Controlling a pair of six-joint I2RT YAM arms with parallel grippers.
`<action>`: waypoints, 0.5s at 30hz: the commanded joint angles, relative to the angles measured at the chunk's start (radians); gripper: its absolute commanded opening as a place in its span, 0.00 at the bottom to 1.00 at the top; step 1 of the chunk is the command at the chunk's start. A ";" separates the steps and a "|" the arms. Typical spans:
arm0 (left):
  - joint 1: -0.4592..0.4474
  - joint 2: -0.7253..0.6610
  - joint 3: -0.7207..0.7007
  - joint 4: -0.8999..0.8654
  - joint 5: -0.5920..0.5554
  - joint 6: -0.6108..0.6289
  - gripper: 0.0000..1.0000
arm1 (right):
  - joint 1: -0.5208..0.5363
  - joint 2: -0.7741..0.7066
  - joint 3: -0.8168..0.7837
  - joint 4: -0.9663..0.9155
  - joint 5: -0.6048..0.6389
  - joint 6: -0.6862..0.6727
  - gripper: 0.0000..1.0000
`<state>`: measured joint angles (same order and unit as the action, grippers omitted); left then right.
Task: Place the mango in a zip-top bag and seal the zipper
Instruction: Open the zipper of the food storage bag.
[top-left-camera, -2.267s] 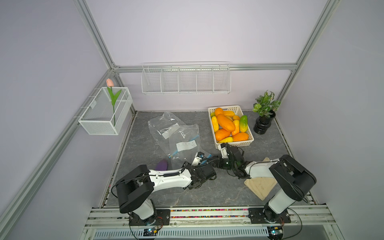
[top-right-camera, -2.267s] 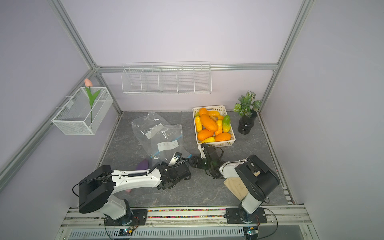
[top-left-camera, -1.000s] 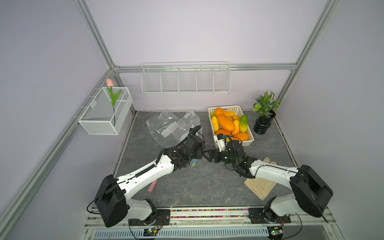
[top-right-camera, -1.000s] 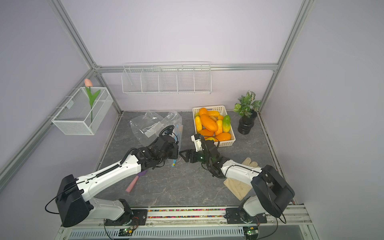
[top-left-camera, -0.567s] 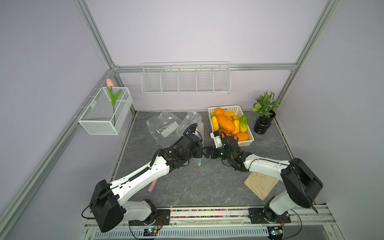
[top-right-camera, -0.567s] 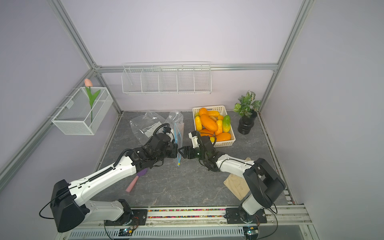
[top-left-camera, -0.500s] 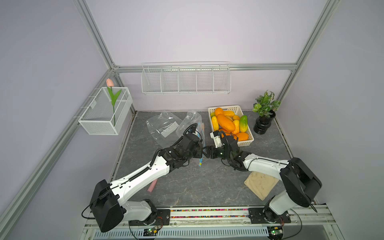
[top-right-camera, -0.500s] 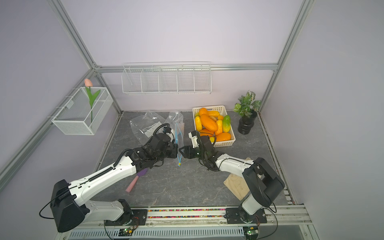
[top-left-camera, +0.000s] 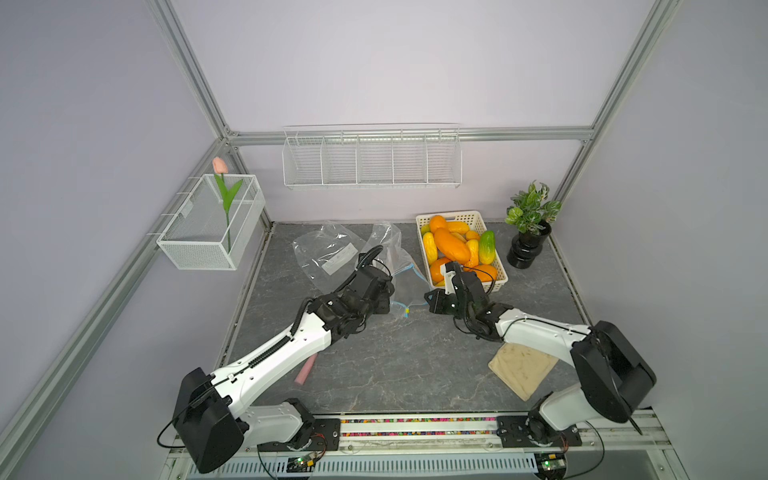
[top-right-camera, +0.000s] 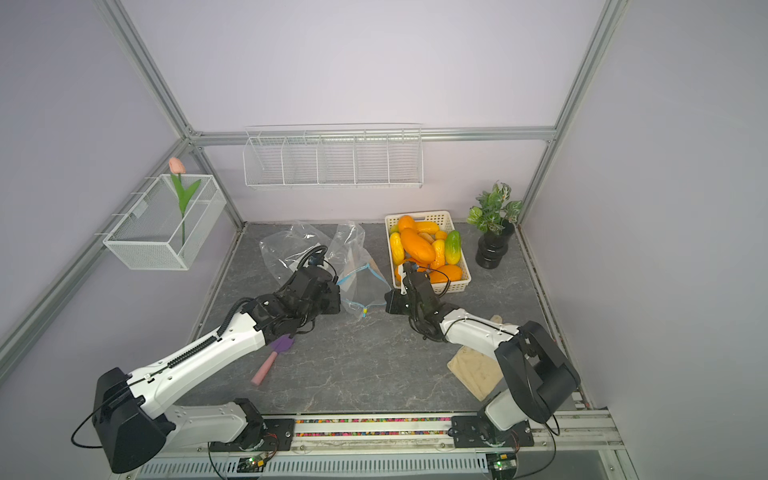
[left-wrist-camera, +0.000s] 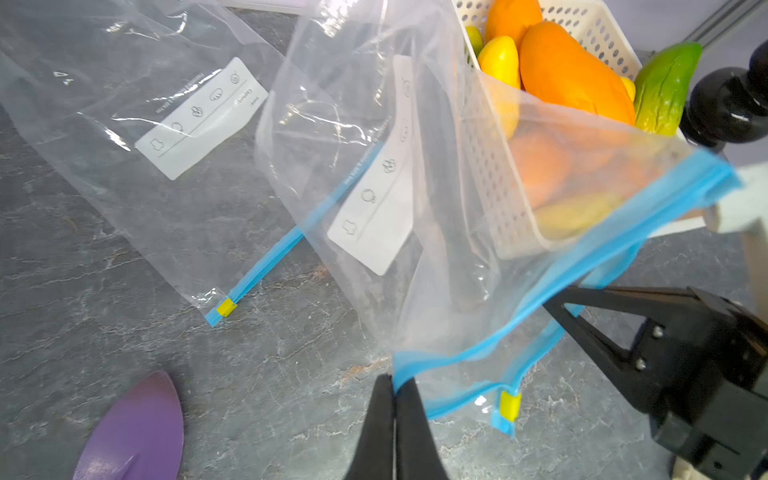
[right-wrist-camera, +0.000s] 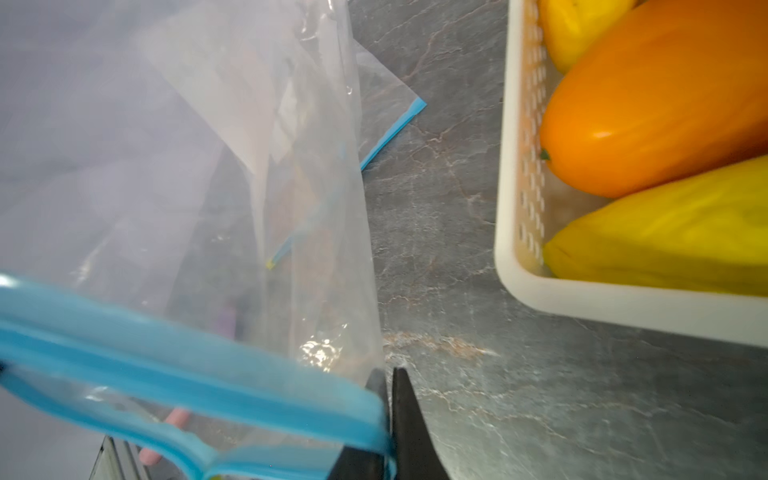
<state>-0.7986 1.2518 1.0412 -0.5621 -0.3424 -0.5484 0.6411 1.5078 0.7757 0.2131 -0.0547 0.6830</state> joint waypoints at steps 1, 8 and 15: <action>0.003 -0.026 -0.010 0.005 -0.061 -0.040 0.00 | -0.016 -0.039 0.002 -0.071 0.025 -0.004 0.17; 0.003 0.038 0.064 -0.003 -0.026 -0.059 0.00 | -0.011 -0.098 0.208 -0.238 -0.194 -0.143 0.63; 0.003 0.071 0.105 -0.019 -0.045 -0.075 0.00 | -0.111 -0.269 0.231 -0.415 -0.115 -0.228 0.88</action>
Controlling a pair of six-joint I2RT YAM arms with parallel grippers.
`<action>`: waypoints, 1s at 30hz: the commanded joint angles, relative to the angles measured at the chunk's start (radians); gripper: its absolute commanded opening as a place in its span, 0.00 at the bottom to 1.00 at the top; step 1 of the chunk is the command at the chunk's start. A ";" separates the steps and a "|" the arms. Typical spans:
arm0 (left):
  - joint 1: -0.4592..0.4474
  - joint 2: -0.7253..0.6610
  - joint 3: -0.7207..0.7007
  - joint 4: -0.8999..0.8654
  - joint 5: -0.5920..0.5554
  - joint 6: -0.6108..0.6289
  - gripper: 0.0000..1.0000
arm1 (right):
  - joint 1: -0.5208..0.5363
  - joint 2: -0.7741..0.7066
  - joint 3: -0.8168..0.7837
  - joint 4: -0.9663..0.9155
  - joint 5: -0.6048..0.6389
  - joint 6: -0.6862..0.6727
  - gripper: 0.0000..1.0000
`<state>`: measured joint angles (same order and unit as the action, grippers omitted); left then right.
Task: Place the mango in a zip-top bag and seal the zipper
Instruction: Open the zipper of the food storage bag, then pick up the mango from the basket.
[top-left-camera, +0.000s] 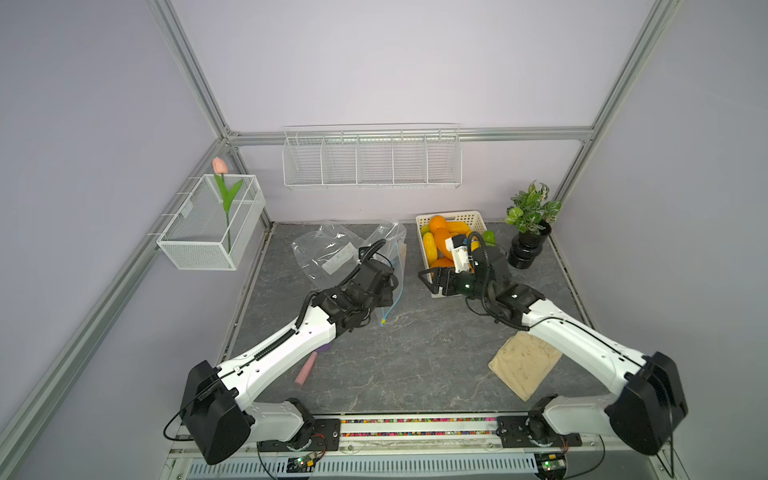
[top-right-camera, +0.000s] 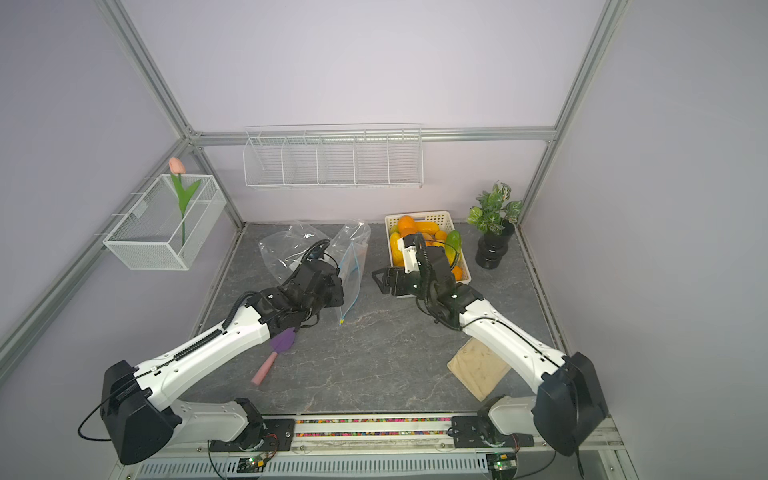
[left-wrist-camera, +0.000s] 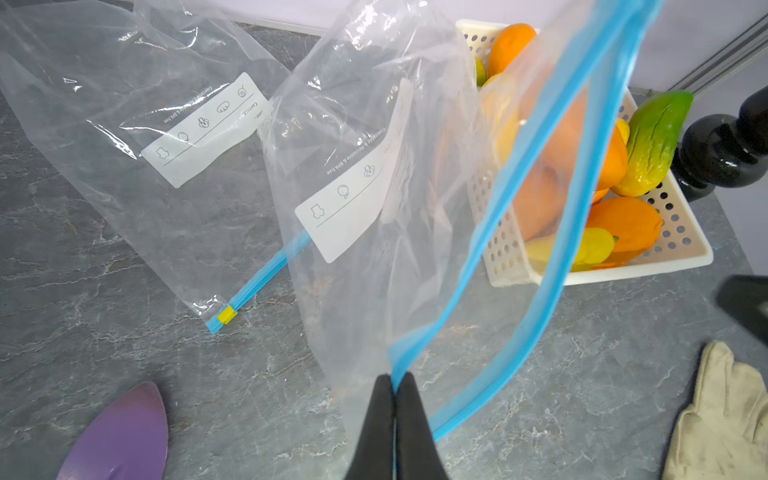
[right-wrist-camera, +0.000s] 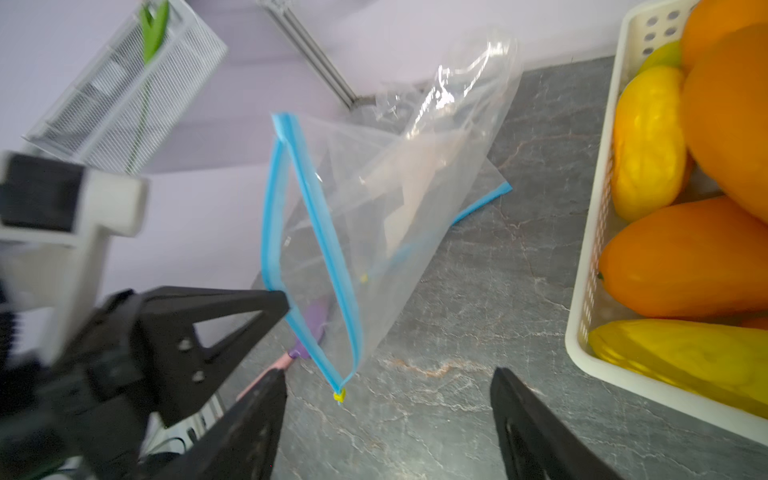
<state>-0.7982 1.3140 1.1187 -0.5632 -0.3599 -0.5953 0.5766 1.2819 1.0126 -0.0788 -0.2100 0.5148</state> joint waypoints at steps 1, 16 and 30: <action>0.003 0.011 0.029 -0.013 -0.024 -0.029 0.00 | -0.063 -0.044 0.001 -0.147 0.065 -0.086 0.89; 0.006 0.096 0.085 0.000 0.048 -0.019 0.00 | -0.279 0.637 0.639 -0.567 0.127 -0.573 0.89; 0.008 0.188 0.276 -0.177 0.058 -0.090 0.00 | -0.297 0.831 0.856 -0.570 0.159 -0.668 0.89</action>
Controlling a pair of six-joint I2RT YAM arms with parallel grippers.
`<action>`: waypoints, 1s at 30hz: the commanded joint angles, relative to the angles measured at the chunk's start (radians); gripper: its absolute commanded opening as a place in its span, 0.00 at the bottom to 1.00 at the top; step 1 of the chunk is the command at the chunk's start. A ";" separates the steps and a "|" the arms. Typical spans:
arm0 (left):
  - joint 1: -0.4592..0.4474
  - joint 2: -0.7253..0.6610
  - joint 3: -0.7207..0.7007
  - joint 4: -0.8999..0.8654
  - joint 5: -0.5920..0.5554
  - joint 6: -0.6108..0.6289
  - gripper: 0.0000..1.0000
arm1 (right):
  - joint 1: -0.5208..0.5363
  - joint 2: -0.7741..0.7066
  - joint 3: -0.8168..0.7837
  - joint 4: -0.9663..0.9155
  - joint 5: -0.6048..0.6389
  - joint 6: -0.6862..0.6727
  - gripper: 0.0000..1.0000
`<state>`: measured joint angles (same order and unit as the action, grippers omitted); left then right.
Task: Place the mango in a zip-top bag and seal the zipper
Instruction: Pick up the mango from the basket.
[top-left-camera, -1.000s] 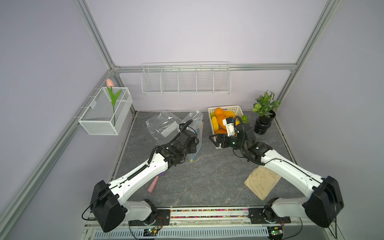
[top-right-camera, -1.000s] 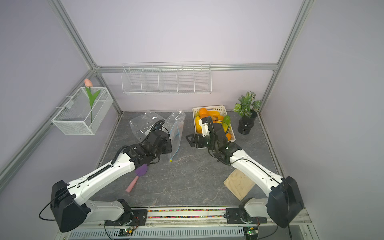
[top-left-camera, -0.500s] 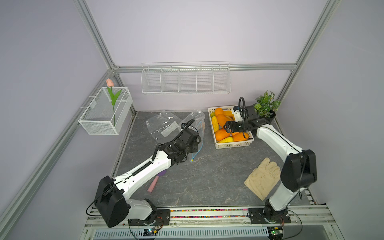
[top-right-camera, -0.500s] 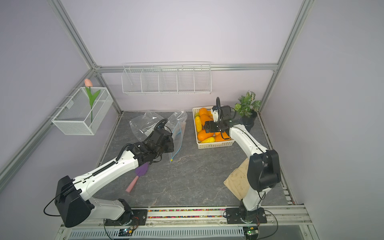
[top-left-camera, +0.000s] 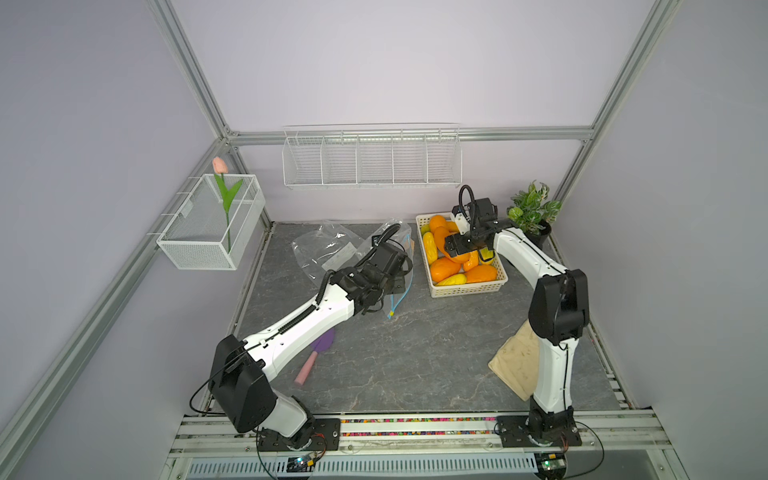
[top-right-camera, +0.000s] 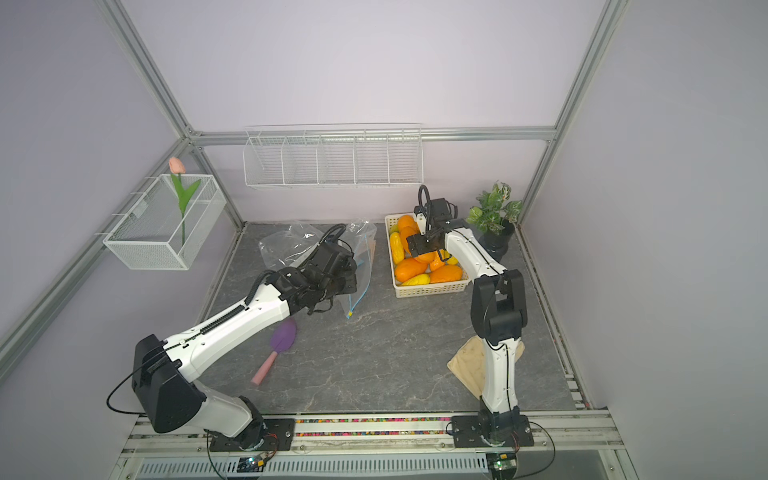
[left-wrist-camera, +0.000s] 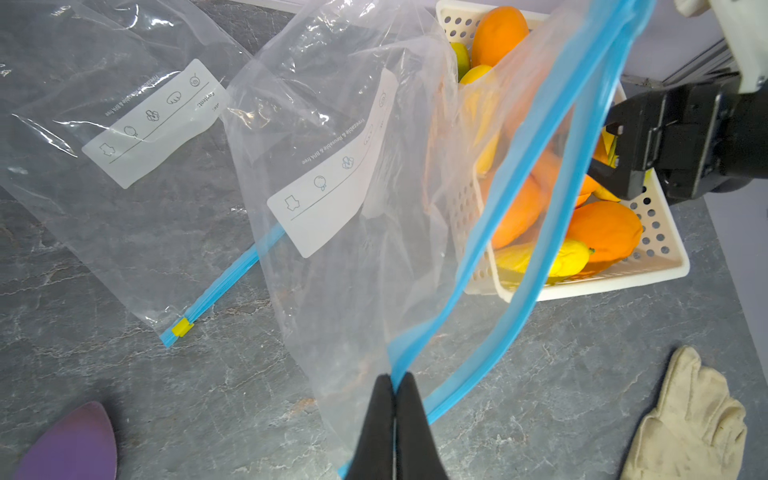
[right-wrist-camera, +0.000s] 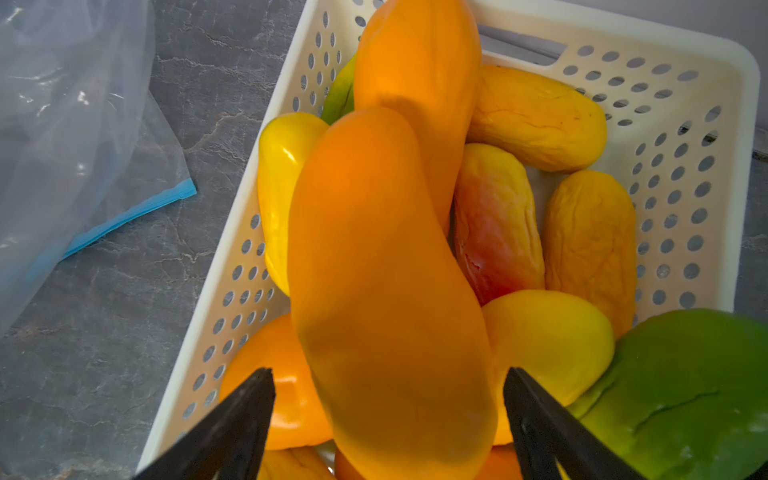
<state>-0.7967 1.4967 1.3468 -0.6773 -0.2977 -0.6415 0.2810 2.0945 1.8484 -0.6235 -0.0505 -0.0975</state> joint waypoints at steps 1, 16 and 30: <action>0.006 0.005 0.053 -0.064 -0.002 -0.054 0.00 | -0.001 0.026 0.025 -0.020 -0.008 -0.065 0.89; 0.055 0.012 0.139 -0.131 0.099 -0.221 0.00 | 0.004 0.066 0.034 -0.029 -0.045 -0.116 0.91; 0.083 0.023 0.153 -0.064 0.156 -0.265 0.00 | 0.002 -0.370 -0.333 0.279 -0.184 0.128 0.42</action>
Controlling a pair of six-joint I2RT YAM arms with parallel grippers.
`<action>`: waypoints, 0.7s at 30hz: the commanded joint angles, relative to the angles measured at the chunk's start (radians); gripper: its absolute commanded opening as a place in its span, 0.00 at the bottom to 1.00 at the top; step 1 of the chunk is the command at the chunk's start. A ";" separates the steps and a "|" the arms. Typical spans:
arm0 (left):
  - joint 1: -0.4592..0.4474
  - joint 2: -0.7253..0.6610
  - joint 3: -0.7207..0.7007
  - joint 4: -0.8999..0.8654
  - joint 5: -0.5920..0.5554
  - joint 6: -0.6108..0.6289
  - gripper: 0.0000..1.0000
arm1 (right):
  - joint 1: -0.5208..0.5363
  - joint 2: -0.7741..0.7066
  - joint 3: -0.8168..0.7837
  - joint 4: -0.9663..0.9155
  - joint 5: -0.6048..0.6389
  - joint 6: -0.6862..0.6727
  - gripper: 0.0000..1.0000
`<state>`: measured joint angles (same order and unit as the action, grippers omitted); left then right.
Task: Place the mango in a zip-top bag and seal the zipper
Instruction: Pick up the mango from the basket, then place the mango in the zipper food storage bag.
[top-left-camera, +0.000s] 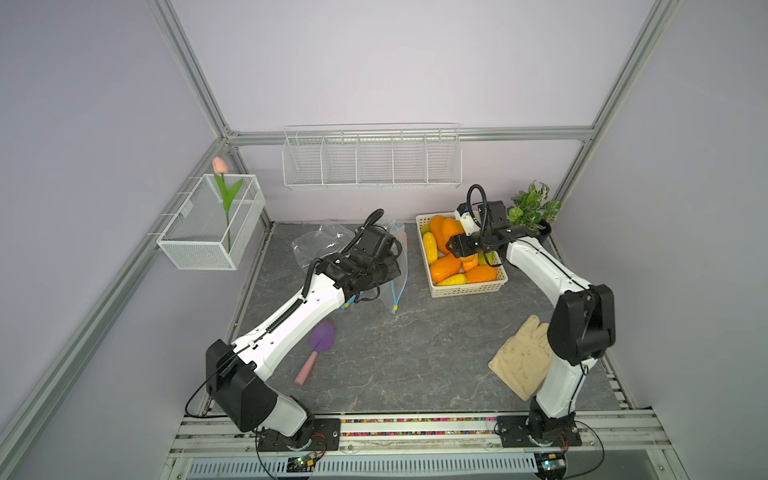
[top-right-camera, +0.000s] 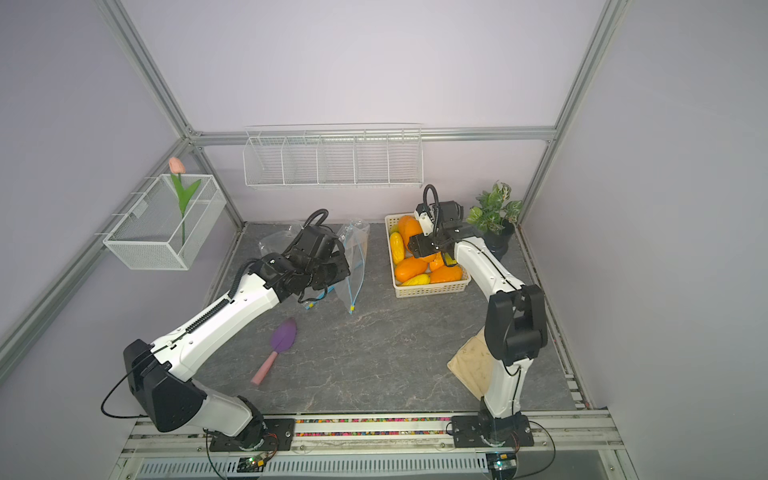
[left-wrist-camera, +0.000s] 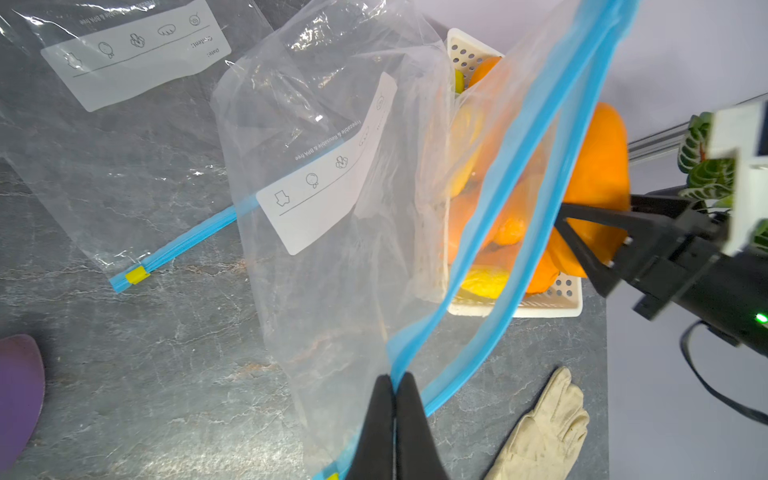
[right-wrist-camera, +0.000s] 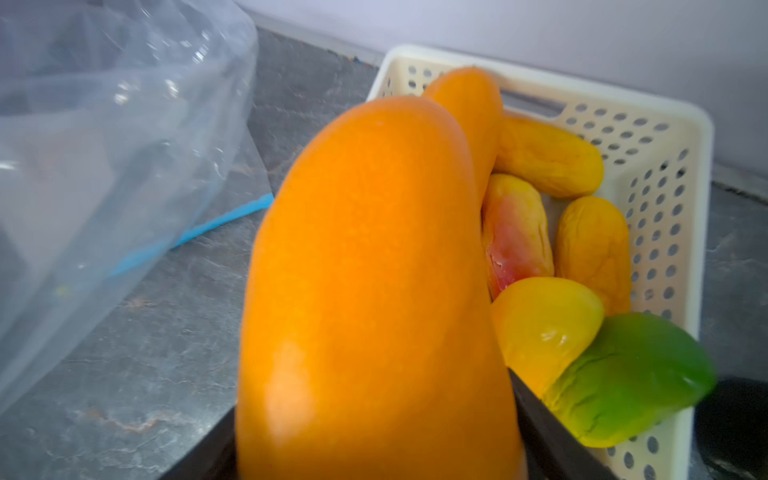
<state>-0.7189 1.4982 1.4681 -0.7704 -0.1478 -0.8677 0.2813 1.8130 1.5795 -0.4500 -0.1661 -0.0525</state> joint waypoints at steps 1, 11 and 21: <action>0.007 0.028 0.037 0.028 0.003 -0.049 0.00 | 0.004 -0.130 -0.097 0.139 -0.097 0.111 0.41; 0.032 0.133 0.117 0.100 0.096 -0.102 0.00 | 0.164 -0.606 -0.562 0.674 -0.206 0.461 0.39; 0.032 0.084 0.105 0.156 0.185 -0.116 0.00 | 0.259 -0.518 -0.616 0.907 -0.172 0.606 0.38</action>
<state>-0.6910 1.6238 1.5669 -0.6464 0.0055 -0.9558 0.5274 1.2701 0.9722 0.3351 -0.3569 0.4896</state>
